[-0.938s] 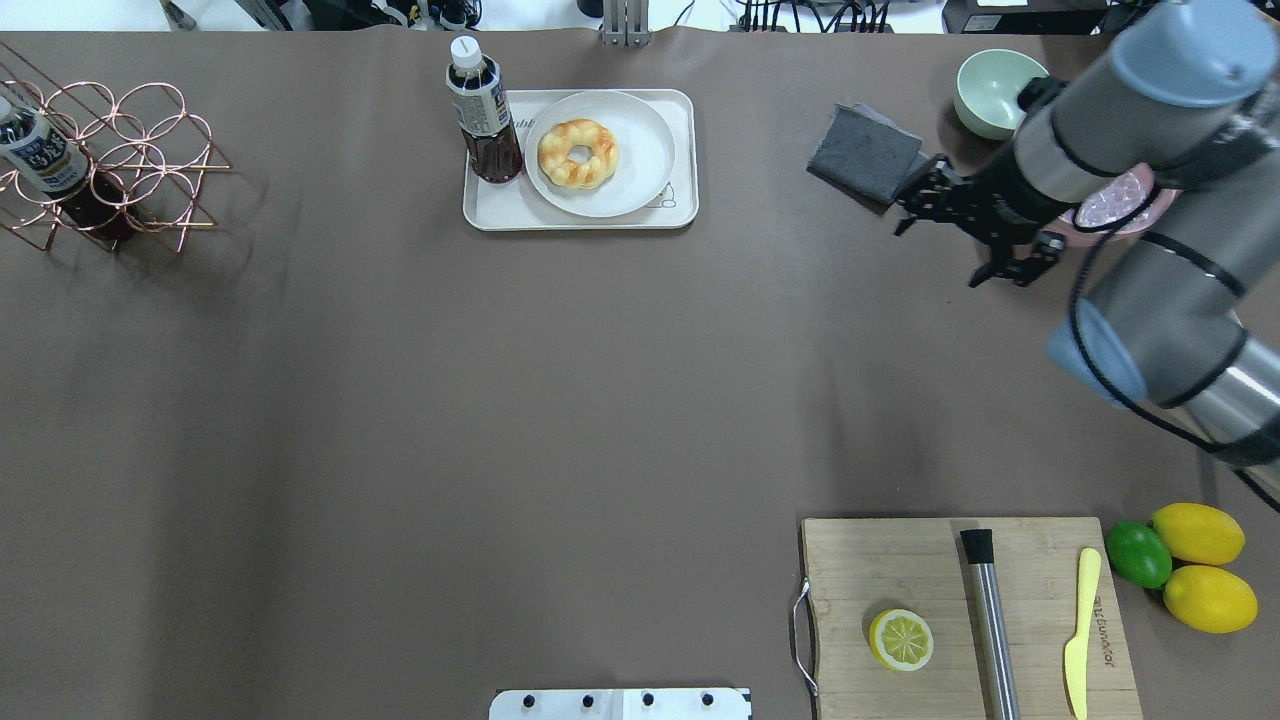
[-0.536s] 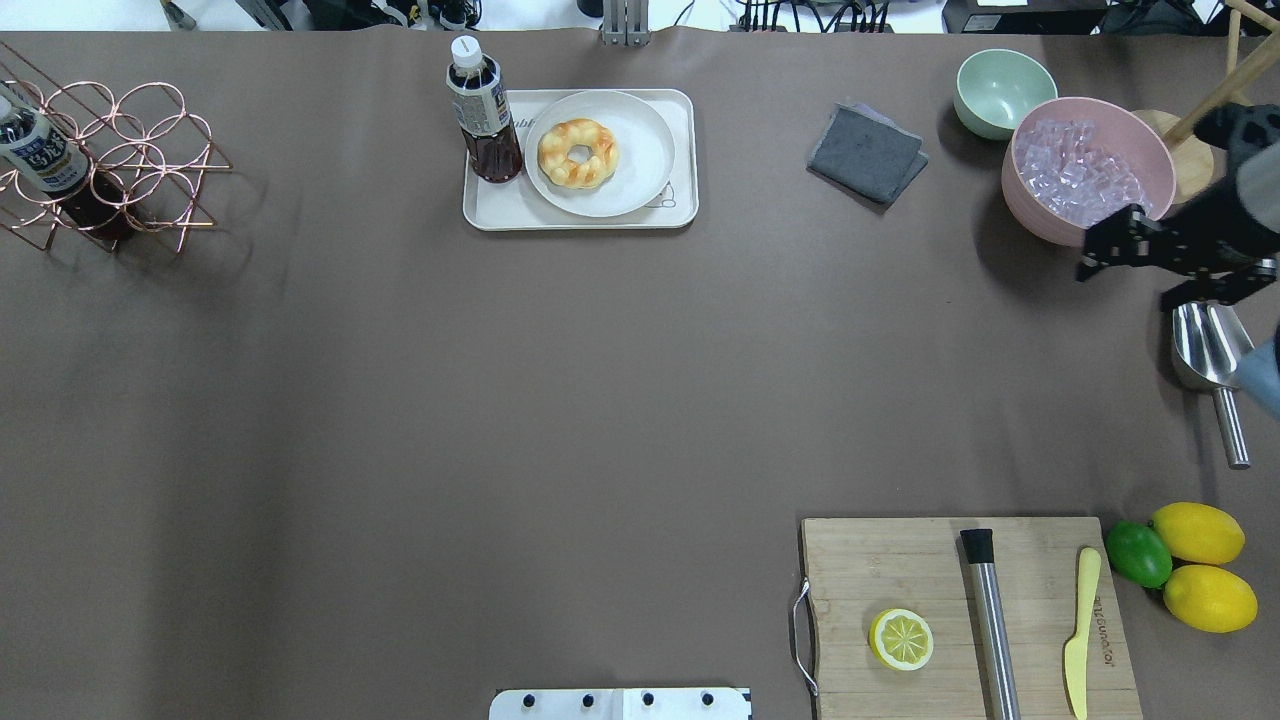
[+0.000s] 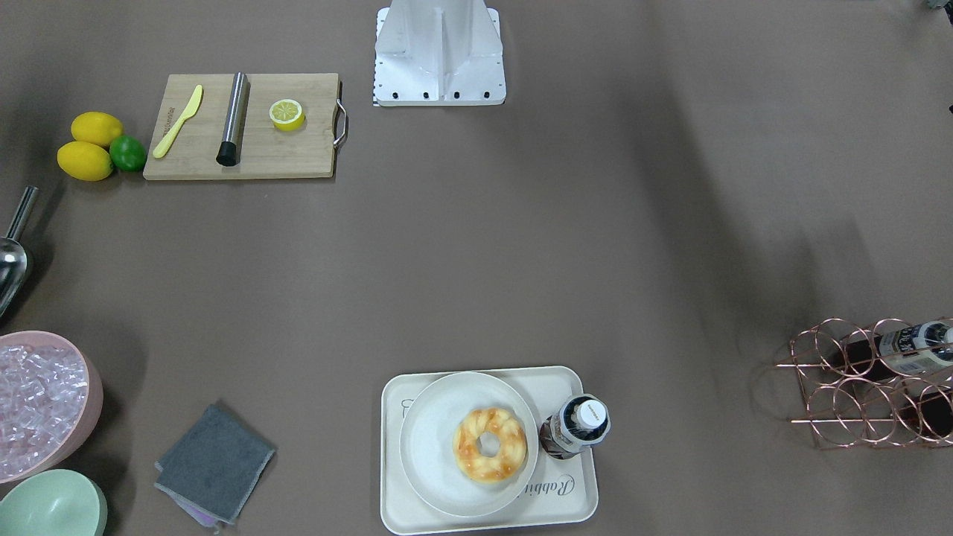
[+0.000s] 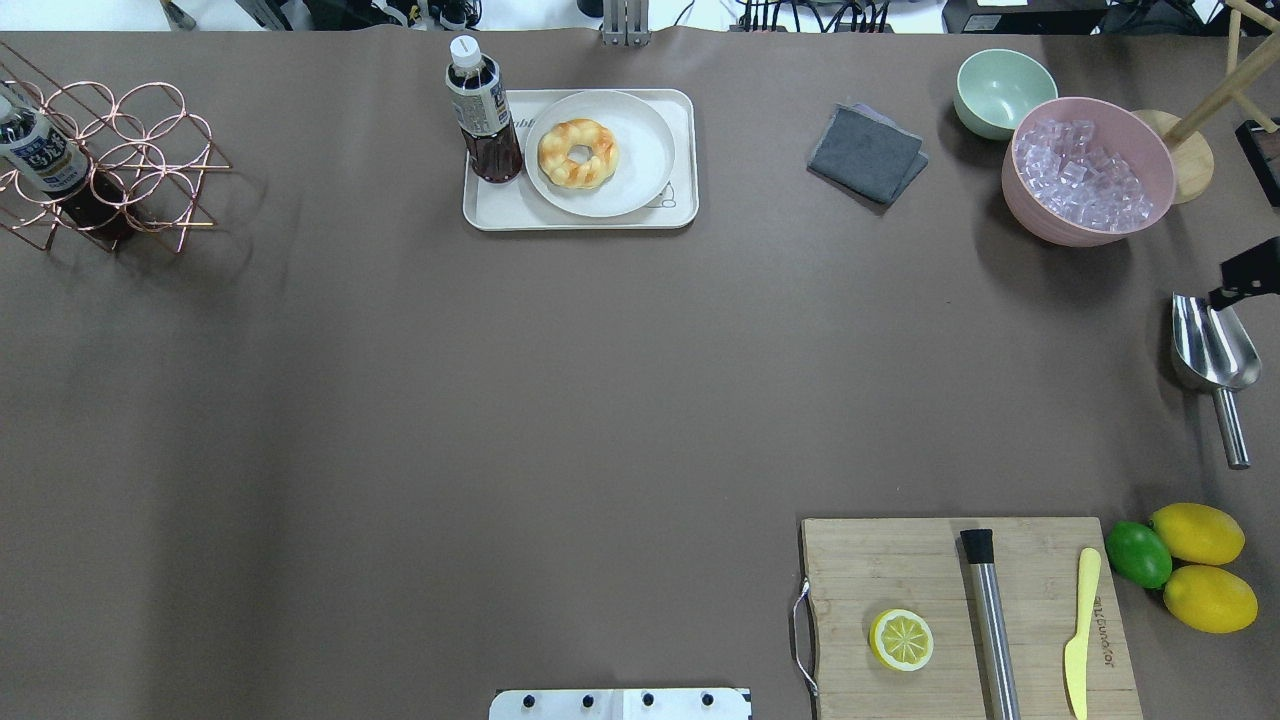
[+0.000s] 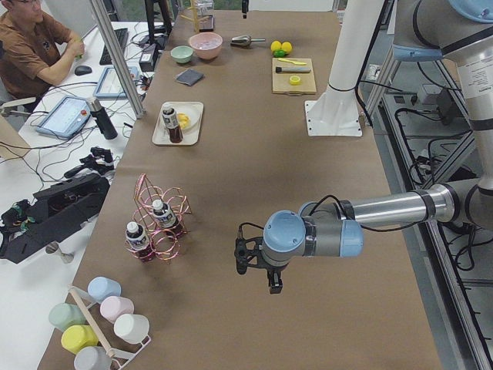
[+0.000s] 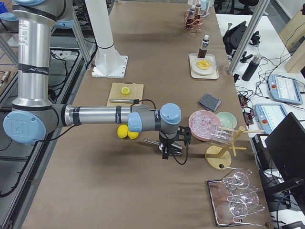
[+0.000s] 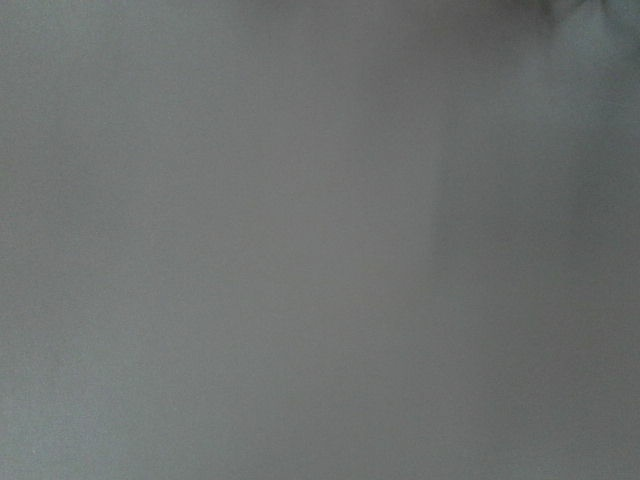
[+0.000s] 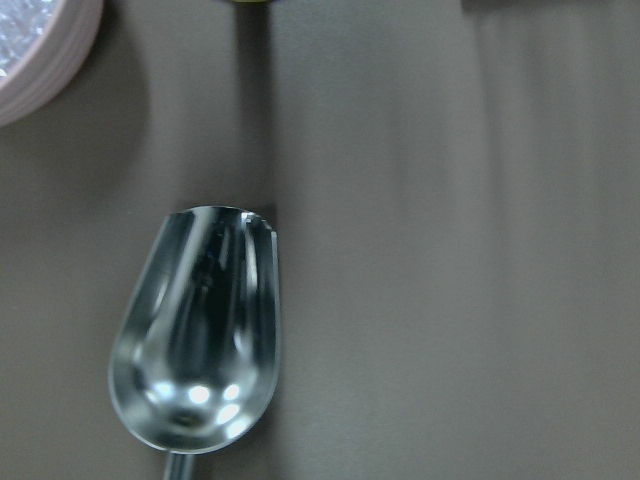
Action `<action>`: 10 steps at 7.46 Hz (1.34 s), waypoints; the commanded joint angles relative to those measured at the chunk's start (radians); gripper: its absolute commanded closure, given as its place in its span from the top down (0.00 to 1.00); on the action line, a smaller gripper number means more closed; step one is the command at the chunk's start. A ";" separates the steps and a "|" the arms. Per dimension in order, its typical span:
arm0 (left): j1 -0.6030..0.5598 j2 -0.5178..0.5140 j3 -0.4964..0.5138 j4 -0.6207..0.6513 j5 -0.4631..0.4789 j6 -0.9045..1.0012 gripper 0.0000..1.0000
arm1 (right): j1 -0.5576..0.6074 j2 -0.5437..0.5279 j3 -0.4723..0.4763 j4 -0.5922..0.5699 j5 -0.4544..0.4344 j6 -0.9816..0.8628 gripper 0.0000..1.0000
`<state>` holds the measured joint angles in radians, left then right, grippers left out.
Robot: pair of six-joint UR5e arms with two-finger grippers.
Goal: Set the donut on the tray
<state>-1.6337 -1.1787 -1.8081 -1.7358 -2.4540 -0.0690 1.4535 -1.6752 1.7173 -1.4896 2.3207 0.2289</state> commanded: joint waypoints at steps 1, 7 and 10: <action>0.000 -0.001 -0.004 -0.001 -0.023 0.000 0.98 | 0.115 0.028 -0.128 -0.011 0.003 -0.227 1.00; 0.066 -0.044 -0.051 -0.004 -0.005 0.002 0.98 | 0.157 0.089 -0.212 -0.011 0.002 -0.316 1.00; 0.106 -0.059 -0.057 -0.001 0.056 0.002 0.98 | 0.133 0.141 -0.183 -0.103 -0.004 -0.303 1.00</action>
<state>-1.5518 -1.2326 -1.8608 -1.7382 -2.4209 -0.0674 1.5982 -1.5530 1.5152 -1.5493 2.3227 -0.0787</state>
